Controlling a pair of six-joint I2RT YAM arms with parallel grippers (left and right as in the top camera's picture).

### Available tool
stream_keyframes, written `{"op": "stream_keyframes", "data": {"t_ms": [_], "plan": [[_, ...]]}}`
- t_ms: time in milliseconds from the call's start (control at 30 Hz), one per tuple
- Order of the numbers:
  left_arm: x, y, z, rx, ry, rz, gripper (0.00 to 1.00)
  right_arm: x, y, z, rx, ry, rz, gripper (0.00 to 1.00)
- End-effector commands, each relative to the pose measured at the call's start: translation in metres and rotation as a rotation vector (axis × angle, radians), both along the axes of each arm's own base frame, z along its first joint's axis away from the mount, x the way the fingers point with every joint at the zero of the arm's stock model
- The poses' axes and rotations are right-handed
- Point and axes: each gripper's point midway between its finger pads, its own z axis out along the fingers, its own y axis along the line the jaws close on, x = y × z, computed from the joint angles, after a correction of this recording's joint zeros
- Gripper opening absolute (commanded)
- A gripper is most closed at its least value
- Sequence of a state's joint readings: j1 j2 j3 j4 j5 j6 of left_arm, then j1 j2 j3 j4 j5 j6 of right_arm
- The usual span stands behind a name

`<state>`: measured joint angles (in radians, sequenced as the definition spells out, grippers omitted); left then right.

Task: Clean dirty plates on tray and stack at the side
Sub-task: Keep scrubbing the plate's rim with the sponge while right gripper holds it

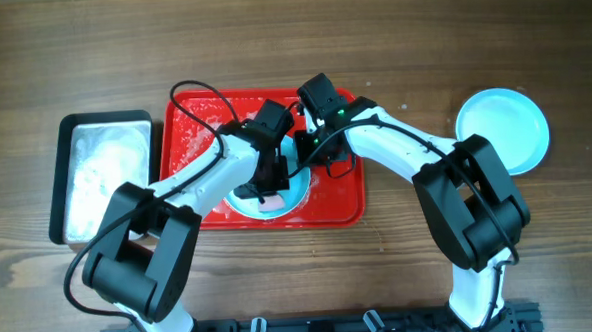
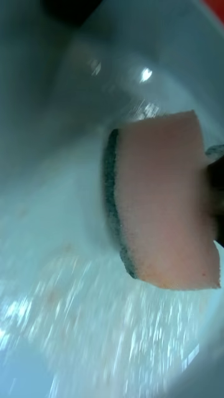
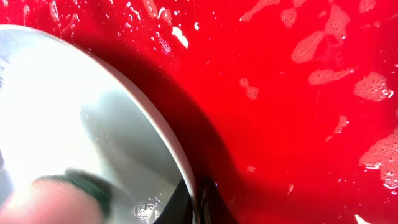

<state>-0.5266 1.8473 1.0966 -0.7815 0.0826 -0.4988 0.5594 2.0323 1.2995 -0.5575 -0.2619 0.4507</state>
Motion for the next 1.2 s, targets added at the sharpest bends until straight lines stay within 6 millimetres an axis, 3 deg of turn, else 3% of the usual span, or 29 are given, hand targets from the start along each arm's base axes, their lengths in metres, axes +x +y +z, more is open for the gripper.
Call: {"op": "stream_keyframes", "data": {"t_ms": [0,100,133,367,533,733,833,967,1067,1133,1167], "plan": [[-0.068,-0.028,-0.033,-0.126,0.274,-0.069,0.04,-0.007,-0.013,-0.026,-0.077,0.038,-0.037,0.04],[-0.052,0.006,-0.041,0.075,0.179,-0.056,0.04,-0.007,-0.013,-0.026,-0.077,0.038,-0.037,0.04],[-0.04,0.035,-0.041,0.246,0.102,0.009,0.04,-0.007,-0.013,-0.026,-0.077,0.038,-0.037,0.04],[0.009,0.1,-0.015,0.633,-0.226,0.157,0.04,-0.007,-0.012,-0.026,-0.076,0.038,-0.037,0.04],[0.037,0.114,-0.004,0.686,-0.366,0.223,0.04,-0.007,-0.013,-0.026,-0.077,0.038,-0.037,0.04],[0.064,0.121,-0.004,0.628,-0.447,0.334,0.04,-0.007,-0.013,-0.026,-0.077,0.038,-0.037,0.04],[0.067,0.113,-0.01,0.56,-0.433,0.348,0.04,-0.007,-0.012,-0.026,-0.076,0.038,-0.037,0.04],[0.052,0.074,-0.033,0.344,-0.265,0.211,0.04,-0.007,-0.012,-0.026,-0.076,0.037,-0.038,0.04],[0.045,0.018,-0.041,0.049,-0.168,0.05,0.04,-0.007,-0.013,-0.026,-0.075,0.038,-0.038,0.04],[0.04,-0.027,-0.034,-0.195,-0.137,-0.093,0.04,-0.007,-0.013,-0.026,-0.076,0.038,-0.038,0.04],[0.04,-0.029,-0.034,-0.202,-0.142,-0.119,0.04,-0.007,-0.013,-0.026,-0.075,0.037,-0.038,0.04]]}}
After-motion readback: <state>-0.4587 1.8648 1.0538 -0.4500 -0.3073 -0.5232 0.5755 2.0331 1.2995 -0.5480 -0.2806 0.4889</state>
